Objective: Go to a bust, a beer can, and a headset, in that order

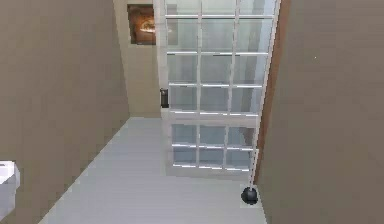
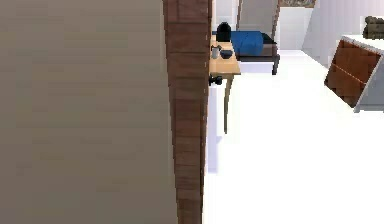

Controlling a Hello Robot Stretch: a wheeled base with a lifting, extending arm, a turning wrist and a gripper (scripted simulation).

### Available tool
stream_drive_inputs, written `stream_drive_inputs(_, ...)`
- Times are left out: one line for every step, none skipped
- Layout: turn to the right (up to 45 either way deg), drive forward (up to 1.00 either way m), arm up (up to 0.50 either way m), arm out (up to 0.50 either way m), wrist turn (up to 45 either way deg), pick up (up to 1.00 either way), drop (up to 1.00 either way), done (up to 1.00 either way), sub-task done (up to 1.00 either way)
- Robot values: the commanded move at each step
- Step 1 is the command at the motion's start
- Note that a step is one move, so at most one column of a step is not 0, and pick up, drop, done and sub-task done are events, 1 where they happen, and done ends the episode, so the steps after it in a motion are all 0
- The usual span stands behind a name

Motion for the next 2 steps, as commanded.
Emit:
stream_drive_inputs(-9.0, 0.00, 0.00, 0.00, 0.0, 0.00, 0.00, 0.00, 0.00)
stream_drive_inputs(0.0, 0.65, 0.00, 0.00, 0.0, 0.00, 0.00, 0.00, 0.00)
